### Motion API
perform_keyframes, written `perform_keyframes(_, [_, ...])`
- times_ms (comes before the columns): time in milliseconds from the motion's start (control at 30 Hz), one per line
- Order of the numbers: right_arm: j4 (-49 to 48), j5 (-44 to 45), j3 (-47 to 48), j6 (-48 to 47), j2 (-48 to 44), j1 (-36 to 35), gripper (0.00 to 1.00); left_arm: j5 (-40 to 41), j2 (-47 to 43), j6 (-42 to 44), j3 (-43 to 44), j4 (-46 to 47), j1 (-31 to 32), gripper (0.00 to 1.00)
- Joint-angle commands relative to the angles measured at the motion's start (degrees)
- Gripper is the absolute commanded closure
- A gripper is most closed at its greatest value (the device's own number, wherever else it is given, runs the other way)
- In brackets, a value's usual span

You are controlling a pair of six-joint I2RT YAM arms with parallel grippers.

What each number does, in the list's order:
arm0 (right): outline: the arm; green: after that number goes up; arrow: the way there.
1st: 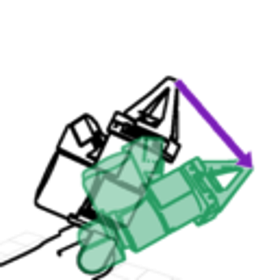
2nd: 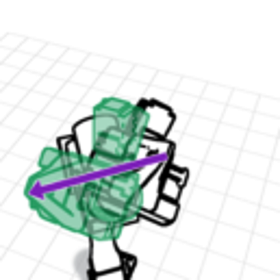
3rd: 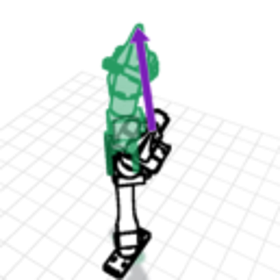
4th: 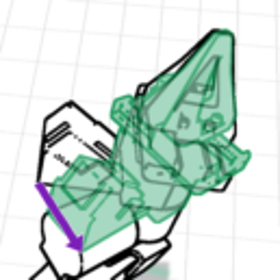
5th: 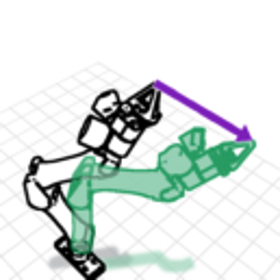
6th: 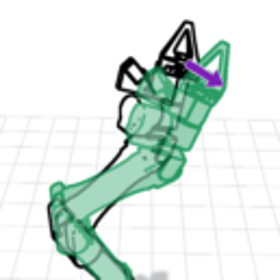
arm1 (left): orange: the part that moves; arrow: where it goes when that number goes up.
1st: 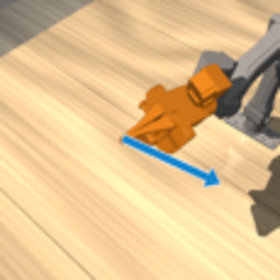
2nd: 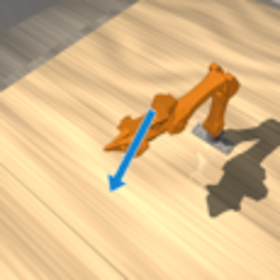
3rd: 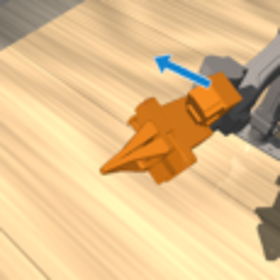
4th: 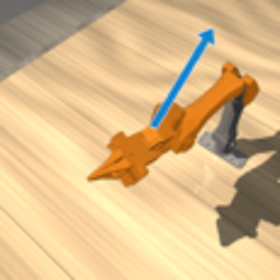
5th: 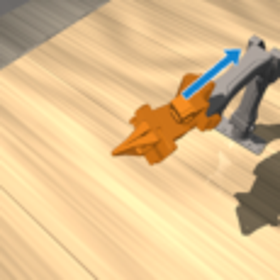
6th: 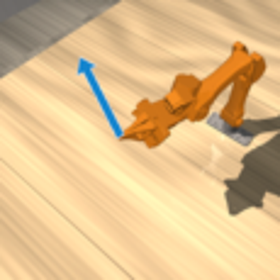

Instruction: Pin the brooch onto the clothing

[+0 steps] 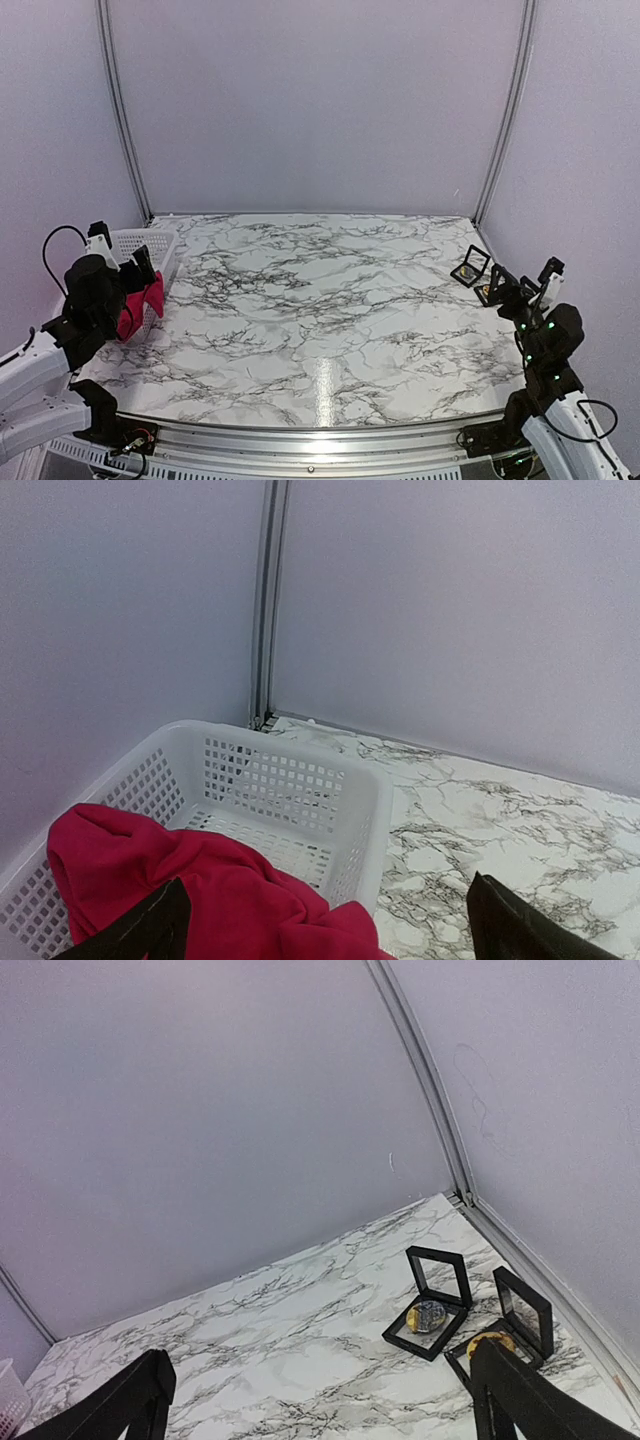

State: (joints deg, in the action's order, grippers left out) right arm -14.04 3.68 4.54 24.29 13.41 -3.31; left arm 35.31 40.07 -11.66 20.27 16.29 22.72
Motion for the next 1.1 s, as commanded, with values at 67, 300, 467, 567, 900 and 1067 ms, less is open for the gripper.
perform_keyframes(67, [1.7, 6.4, -0.8, 4.4, -3.1, 0.0, 0.01, 7.4, -2.4, -3.2, -2.0, 1.3, -0.1, 0.01])
perform_keyframes(300, [0.3, 1.2, 4.2, -3.6, -1.0, 0.0, 0.02, 4.7, 19.3, -6.5, 19.0, -27.6, -6.1, 0.01])
perform_keyframes(467, [0.2, -10.9, 16.7, -8.6, 10.3, 0.0, 0.02, -2.3, 43.4, -2.9, 40.5, -52.7, -12.9, 0.01])
perform_keyframes(567, [4.8, -18.5, 26.9, -11.2, 20.8, 0.0, 0.02, -1.3, 52.2, -2.5, 48.1, -61.9, -15.8, 0.01])
perform_keyframes(900, [4.7, -28.4, 33.8, -13.7, 30.0, -1.7, 0.01, -12.0, 70.5, 0.1, 51.2, -64.9, -22.3, 0.01])
perform_keyframes(1067, [5.4, -27.0, 33.6, -14.1, 29.6, -1.8, 0.01, -15.2, 71.2, 1.9, 49.7, -60.9, -22.3, 0.79])
